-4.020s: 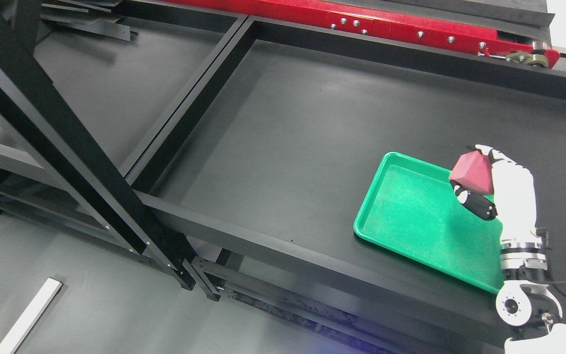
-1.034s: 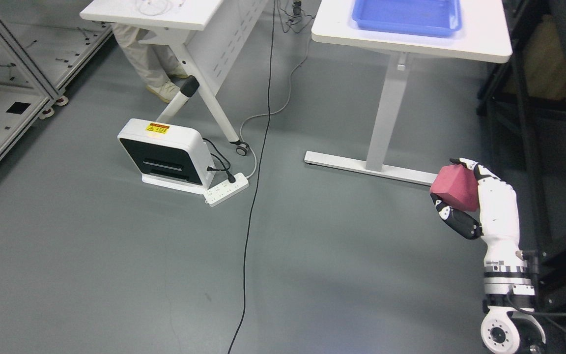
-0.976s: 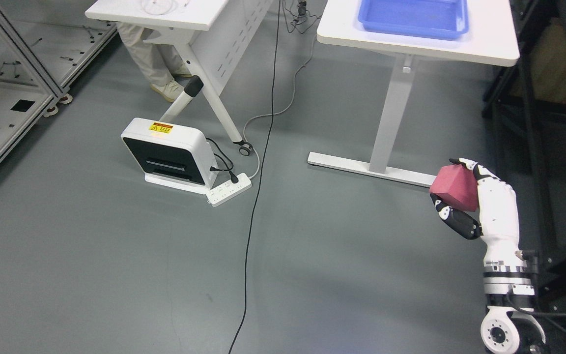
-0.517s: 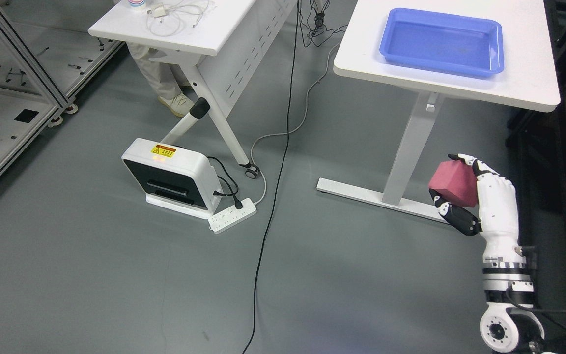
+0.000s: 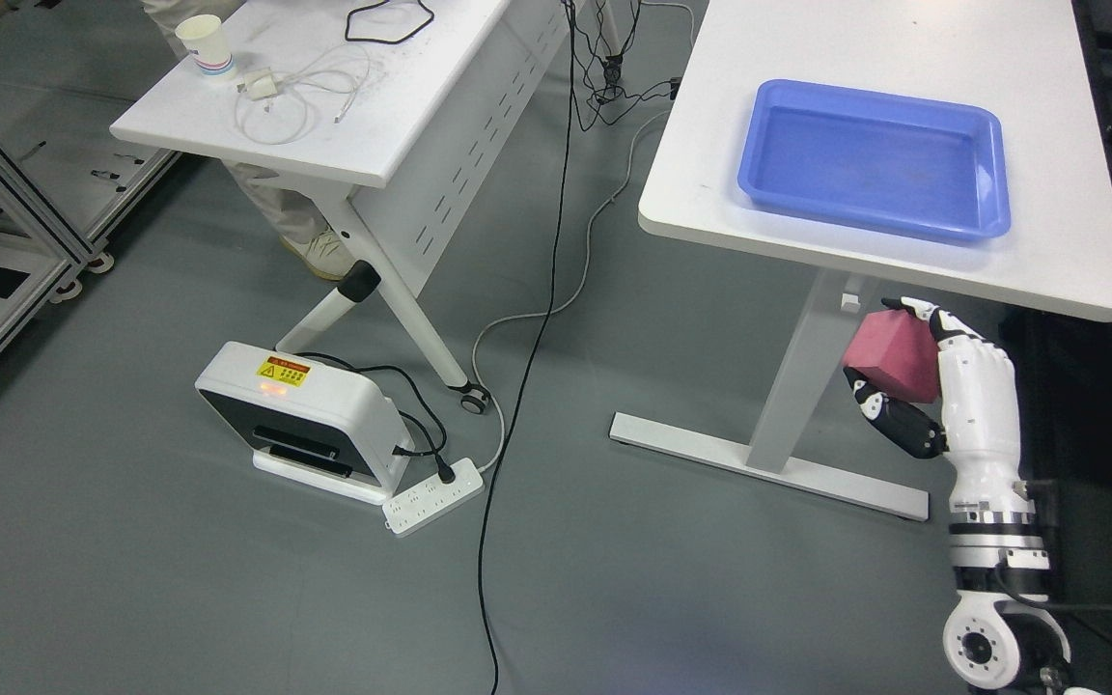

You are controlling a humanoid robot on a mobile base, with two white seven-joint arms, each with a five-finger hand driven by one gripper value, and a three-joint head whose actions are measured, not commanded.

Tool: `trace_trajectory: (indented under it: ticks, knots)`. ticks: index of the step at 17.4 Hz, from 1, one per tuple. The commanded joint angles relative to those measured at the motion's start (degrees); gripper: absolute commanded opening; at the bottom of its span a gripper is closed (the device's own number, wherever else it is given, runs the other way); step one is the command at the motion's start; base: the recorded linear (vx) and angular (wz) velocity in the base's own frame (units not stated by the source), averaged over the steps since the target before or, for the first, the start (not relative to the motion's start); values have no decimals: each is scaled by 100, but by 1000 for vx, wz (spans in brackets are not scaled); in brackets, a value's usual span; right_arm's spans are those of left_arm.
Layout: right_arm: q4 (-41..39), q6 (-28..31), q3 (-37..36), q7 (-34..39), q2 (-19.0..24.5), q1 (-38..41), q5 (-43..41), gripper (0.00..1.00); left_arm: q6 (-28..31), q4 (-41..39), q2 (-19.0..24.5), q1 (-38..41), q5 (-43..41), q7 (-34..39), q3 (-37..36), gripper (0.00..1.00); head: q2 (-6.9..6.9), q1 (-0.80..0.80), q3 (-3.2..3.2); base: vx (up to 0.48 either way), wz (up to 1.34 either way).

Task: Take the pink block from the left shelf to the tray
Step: 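Carry the pink cube in the right hand while turning toward the blue tray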

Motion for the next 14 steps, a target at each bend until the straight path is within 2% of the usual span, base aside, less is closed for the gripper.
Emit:
trace_trajectory:
  ticks: [1,7,14]
  knots:
    - [-7,-7,55,-2,-18,19,-1,3,-3,-100,100,-122,-9,-2,0,100,0,0,0,375,101]
    - [-8,-7,47,-2,-18,45,-1,3,-3,-100,100,-122,-9,-2,0,100,0,0,0,342,46]
    - [-7,-7,55,-2,-9,37,-1,4,-3,-100,100,-122,-9,-2,0,100,0,0,0,291,-202]
